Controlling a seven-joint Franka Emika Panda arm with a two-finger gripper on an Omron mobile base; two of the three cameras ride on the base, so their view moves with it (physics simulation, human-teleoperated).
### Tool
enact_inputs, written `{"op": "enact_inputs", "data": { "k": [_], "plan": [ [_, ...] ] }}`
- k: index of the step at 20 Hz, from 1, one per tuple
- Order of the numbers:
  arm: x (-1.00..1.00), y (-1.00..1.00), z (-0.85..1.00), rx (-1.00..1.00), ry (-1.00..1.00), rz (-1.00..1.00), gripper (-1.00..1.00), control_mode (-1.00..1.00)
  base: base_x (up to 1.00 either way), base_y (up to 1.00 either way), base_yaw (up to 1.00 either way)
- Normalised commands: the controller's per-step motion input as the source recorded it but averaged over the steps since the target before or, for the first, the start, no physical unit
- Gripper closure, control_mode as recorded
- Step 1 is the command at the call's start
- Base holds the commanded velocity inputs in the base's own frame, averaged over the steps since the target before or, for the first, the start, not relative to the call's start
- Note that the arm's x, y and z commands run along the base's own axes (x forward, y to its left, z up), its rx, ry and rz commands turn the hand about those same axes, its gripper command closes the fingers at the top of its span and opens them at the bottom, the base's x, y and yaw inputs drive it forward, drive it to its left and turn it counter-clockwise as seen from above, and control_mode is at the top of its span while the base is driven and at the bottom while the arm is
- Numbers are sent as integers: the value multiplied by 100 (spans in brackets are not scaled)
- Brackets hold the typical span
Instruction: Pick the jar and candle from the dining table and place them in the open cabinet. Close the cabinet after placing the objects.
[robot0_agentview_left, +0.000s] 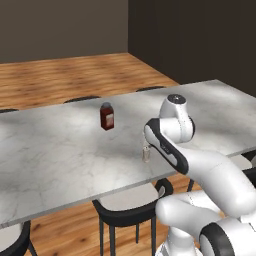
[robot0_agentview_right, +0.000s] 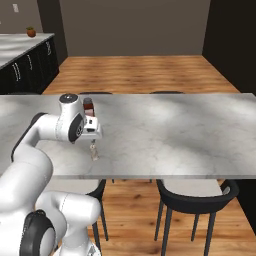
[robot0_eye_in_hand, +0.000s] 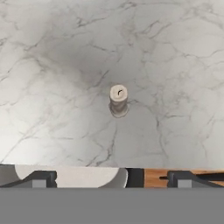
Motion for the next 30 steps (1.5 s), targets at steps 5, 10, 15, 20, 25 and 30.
{"op": "enact_inputs", "data": {
  "k": [5,10,15,20,25,30],
  "plan": [
    [0,0,-24,0,3,0,-100,-100,0,0,0],
    [5,0,-14,-1,0,0,-100,-100,0,0,0],
    [13,0,-10,-2,0,0,-100,-100,0,0,0],
    [17,0,-6,0,0,0,-100,-100,0,0,0],
    [24,0,-15,0,0,0,-100,-100,0,0,0],
    [33,0,-12,-1,0,0,-100,-100,0,0,0]
  ]
}}
